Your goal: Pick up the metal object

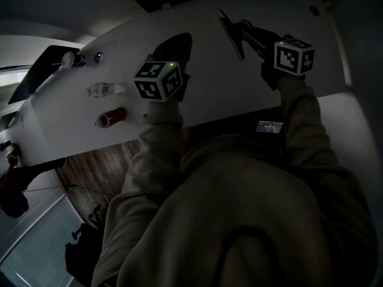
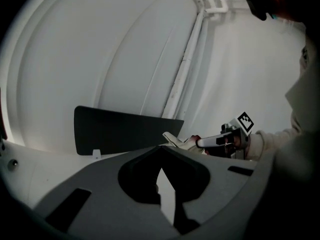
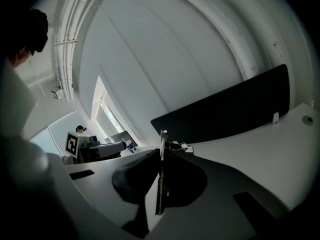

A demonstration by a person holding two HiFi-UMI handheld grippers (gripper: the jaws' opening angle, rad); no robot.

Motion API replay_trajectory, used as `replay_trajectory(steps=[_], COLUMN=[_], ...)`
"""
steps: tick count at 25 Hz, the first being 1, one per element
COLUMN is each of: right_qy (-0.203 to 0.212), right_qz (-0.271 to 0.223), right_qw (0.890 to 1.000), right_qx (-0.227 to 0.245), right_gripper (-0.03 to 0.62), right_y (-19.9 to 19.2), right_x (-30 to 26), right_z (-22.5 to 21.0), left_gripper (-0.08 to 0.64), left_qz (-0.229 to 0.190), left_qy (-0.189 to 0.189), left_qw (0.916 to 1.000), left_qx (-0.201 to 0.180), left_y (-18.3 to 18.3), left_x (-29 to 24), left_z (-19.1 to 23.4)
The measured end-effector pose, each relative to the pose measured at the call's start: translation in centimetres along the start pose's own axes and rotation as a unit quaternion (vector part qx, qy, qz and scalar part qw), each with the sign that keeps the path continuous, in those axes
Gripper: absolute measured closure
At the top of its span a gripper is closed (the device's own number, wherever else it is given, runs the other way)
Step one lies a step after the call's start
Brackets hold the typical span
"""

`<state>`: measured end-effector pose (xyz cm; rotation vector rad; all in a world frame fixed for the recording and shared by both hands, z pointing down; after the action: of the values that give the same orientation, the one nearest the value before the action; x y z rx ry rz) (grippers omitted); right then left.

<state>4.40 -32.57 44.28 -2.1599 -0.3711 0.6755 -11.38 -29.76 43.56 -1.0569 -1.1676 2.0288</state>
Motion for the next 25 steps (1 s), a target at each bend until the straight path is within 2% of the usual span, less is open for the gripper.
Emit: replay_trajectory(steps=[6, 10, 16, 22, 25], right_qy=[0.006, 0.014, 0.022, 0.030, 0.033], right_qz=[-0.042, -0.059, -0.093, -0.119, -0.137], right_qw=[0.998, 0.995, 0.988, 0.979, 0.974], right_qx=[0.038, 0.083, 0.121, 0.163, 0.178], right_gripper=[0.554, 0.554, 0.554, 0.554, 0.554], right_y=[4.8, 8.2, 12.7, 19.5, 21.8], right_x=[1.6, 2.9, 4.7, 8.0, 10.2], right_z=[2.6, 4.9, 7.3, 11.0, 13.0], left_gripper=[0.557, 0.557, 0.557, 0.557, 0.557], left_qz=[-0.027, -0.067, -0.096, -0.124, -0.148], left_qy=[0.010, -0.002, -0.007, -0.008, -0.015], left_qw=[0.9993, 0.9977, 0.9945, 0.9896, 0.9863], left_qx=[-0.024, -0.008, -0.042, -0.073, -0.072], left_y=[3.6, 6.8, 10.9, 18.1, 20.9], left_x=[2.2, 3.2, 4.1, 5.8, 7.2], left_z=[0.3, -0.2, -1.4, -4.2, -6.2])
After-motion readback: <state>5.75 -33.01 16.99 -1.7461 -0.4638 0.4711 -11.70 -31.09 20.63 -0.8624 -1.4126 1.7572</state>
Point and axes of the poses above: the fingertips, and each gripper's own axes: x backward along the fingers, z to its left, y out of its top, the point moved 1 cm from there along x, backward along the fingers, and after that the axes turned 3 degrees about y, right-handed, at the moved point
